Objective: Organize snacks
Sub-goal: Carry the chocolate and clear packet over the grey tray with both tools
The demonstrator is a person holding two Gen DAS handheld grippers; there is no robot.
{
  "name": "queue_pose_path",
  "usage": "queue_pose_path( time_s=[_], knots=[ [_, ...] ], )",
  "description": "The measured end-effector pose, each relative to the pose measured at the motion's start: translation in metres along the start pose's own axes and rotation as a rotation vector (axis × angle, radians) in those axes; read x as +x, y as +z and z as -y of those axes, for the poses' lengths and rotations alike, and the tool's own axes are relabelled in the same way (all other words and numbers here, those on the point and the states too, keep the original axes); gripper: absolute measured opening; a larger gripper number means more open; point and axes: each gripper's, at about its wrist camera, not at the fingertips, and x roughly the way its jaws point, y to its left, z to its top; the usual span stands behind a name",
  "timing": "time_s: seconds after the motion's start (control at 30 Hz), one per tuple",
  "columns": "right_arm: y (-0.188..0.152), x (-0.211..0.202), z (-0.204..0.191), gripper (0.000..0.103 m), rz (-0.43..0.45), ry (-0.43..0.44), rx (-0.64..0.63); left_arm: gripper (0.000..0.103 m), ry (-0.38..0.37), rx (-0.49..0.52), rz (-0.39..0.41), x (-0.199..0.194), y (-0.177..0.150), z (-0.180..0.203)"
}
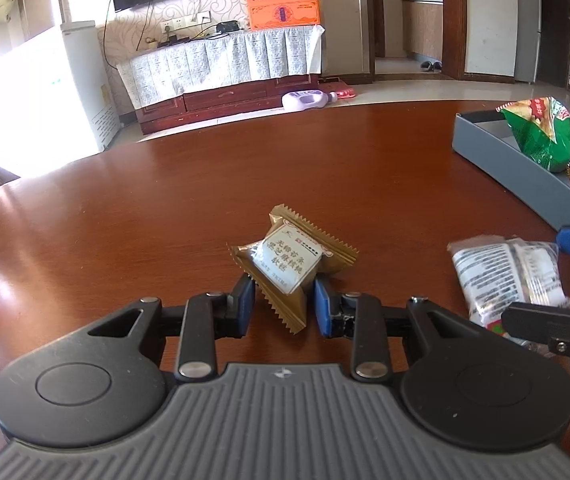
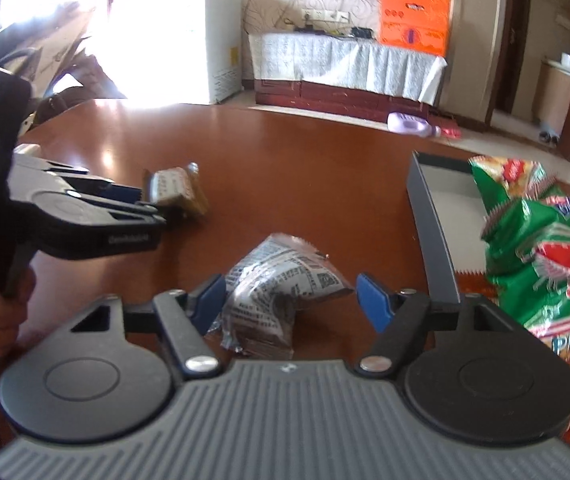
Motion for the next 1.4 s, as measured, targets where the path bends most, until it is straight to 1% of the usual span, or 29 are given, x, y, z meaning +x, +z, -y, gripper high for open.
queue_pose_path(
  time_s=[0.07,0.1,0.2,0.23,0.27,0.3,0.33,0.37,0.43,0.47,0.57,0.63,0.7,0.73,0.77,0.83,0.9,0.93,1.03,1.07,1.1,1.13,1.2,1.27,1.3,1.4],
  knots=[
    [0.001,-0.006,0.000,0.074,0.012,0.031,0.010,0.036,-0.008,-0.016,-0.004,0.000,0.000,-0.003],
    [0.002,-0.008,0.000,0.074,0.017,0.033,0.017,0.036,-0.011,-0.022,-0.005,0.000,0.000,-0.004],
    [0.002,-0.014,0.005,0.074,0.016,0.073,0.059,0.036,-0.008,-0.012,-0.005,-0.001,0.000,-0.004],
    [0.001,-0.012,0.006,0.074,0.004,0.071,0.054,0.036,-0.007,-0.005,-0.004,-0.001,0.000,-0.005],
    [-0.001,-0.008,0.008,0.076,-0.024,0.066,0.056,0.036,-0.007,-0.002,-0.003,-0.001,0.000,-0.004],
    [-0.004,-0.005,0.012,0.079,-0.044,0.070,0.091,0.036,-0.007,-0.004,-0.004,-0.001,0.000,-0.003],
    [-0.006,-0.005,0.017,0.080,-0.061,0.082,0.154,0.036,-0.008,-0.008,-0.006,0.000,0.001,-0.004],
    [-0.007,-0.005,0.024,0.082,-0.085,0.098,0.226,0.036,-0.010,-0.012,-0.007,0.000,0.001,-0.004],
    [-0.012,-0.008,0.036,0.083,-0.111,0.138,0.385,0.036,-0.012,-0.011,-0.007,0.000,0.001,-0.003],
    [-0.014,-0.009,0.039,0.083,-0.116,0.156,0.444,0.036,-0.014,-0.008,-0.007,0.000,0.001,-0.003],
    [-0.016,-0.011,0.042,0.083,-0.117,0.162,0.554,0.036,-0.020,-0.006,-0.007,0.000,0.001,-0.004],
    [-0.020,-0.017,0.036,0.082,-0.111,0.138,0.571,0.036,-0.027,-0.007,-0.008,0.000,0.001,-0.007],
    [-0.021,-0.020,0.024,0.083,-0.108,0.054,0.521,0.037,-0.032,-0.003,-0.007,0.000,0.001,-0.008],
    [-0.022,-0.020,0.017,0.084,-0.118,0.030,0.504,0.037,-0.034,-0.003,-0.007,0.000,0.001,-0.008],
    [-0.021,-0.021,0.008,0.083,-0.121,0.023,0.482,0.037,-0.036,-0.004,-0.007,0.000,0.001,-0.009],
    [-0.023,-0.026,-0.007,0.083,-0.110,0.022,0.442,0.037,-0.042,0.001,-0.007,0.000,0.000,-0.009],
    [-0.022,-0.017,-0.015,0.083,-0.118,0.036,0.409,0.037,-0.042,0.006,-0.006,-0.001,-0.001,-0.009],
    [-0.019,-0.012,-0.017,0.082,-0.110,0.024,0.389,0.037,-0.045,0.001,-0.008,-0.001,-0.001,-0.010],
    [-0.004,0.010,-0.007,0.082,-0.104,0.002,0.419,0.037,-0.045,-0.006,-0.014,-0.001,0.000,-0.010],
    [0.002,0.018,-0.008,0.077,-0.105,-0.019,0.381,0.037,-0.046,-0.007,-0.014,-0.001,-0.001,-0.011],
    [0.006,0.025,-0.011,0.074,-0.104,-0.026,0.309,0.037,-0.048,-0.007,-0.015,-0.001,0.001,-0.013],
    [0.009,0.030,-0.016,0.065,-0.098,-0.020,0.236,0.037,-0.047,-0.006,-0.014,-0.001,0.001,-0.014],
    [0.014,0.031,-0.024,0.059,-0.080,-0.022,0.103,0.037,-0.049,-0.002,-0.012,-0.001,0.000,-0.015],
    [0.018,0.028,-0.028,0.057,-0.072,-0.042,0.001,0.037,-0.043,0.002,-0.009,0.000,0.001,-0.014],
    [0.018,0.026,-0.028,0.057,-0.070,-0.046,-0.021,0.037,-0.041,0.004,-0.006,0.001,0.000,-0.013],
    [0.015,0.016,-0.015,0.056,-0.062,-0.029,-0.003,0.035,-0.041,0.004,0.004,0.002,-0.003,-0.009]
  ],
)
